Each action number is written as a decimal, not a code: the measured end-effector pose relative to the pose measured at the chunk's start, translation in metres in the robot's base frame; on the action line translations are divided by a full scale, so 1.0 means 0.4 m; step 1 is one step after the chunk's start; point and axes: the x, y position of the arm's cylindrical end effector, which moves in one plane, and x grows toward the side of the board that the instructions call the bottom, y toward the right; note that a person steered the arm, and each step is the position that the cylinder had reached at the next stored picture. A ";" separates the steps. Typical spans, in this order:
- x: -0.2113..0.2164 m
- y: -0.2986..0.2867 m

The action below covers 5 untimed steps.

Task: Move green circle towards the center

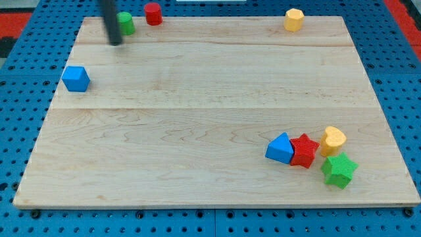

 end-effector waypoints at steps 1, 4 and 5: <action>-0.115 -0.129; -0.176 0.099; -0.070 0.198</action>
